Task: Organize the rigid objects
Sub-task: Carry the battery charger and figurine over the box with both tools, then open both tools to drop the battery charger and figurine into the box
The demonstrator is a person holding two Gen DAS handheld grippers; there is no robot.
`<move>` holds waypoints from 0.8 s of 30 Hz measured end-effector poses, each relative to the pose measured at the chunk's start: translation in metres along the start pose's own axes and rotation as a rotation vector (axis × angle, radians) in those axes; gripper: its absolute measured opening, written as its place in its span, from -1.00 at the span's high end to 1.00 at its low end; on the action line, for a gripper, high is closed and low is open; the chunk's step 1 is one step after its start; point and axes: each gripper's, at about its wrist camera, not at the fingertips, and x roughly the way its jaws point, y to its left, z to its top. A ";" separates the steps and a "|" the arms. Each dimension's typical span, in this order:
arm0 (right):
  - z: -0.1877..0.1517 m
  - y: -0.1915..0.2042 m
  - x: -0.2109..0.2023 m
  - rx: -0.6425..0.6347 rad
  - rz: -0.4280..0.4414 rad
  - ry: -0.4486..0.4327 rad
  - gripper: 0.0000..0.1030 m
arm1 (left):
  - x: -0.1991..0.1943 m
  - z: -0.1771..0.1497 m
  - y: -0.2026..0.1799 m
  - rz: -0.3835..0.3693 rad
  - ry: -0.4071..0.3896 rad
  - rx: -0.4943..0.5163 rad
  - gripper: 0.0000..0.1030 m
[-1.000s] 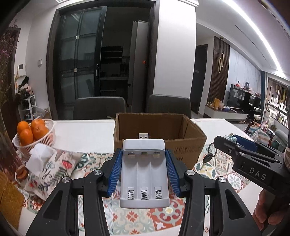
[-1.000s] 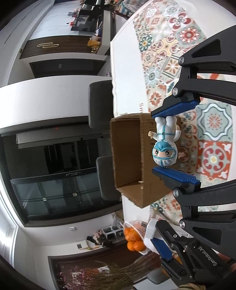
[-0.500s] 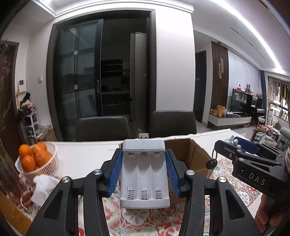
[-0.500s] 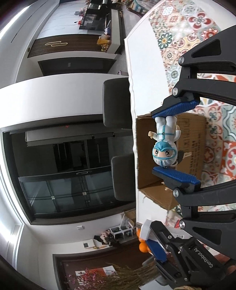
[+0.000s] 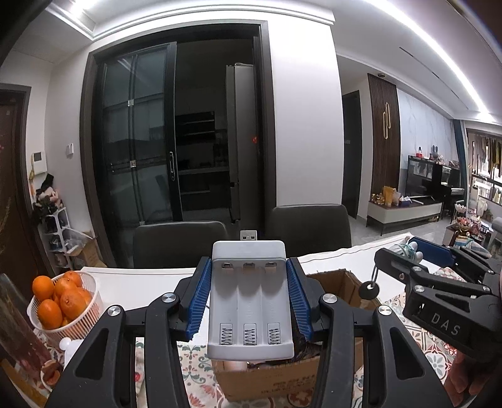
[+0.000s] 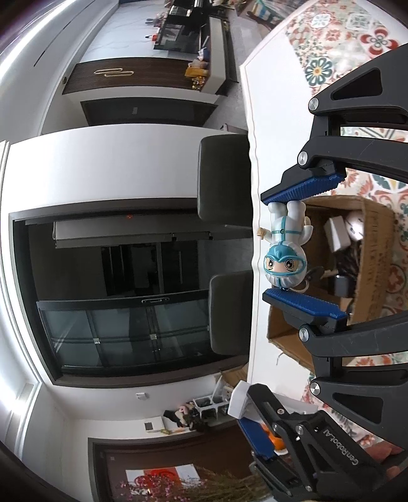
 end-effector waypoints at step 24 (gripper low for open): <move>0.003 -0.009 0.095 -0.024 0.060 0.270 -0.08 | 0.105 -0.007 0.005 -0.086 0.352 -0.048 0.09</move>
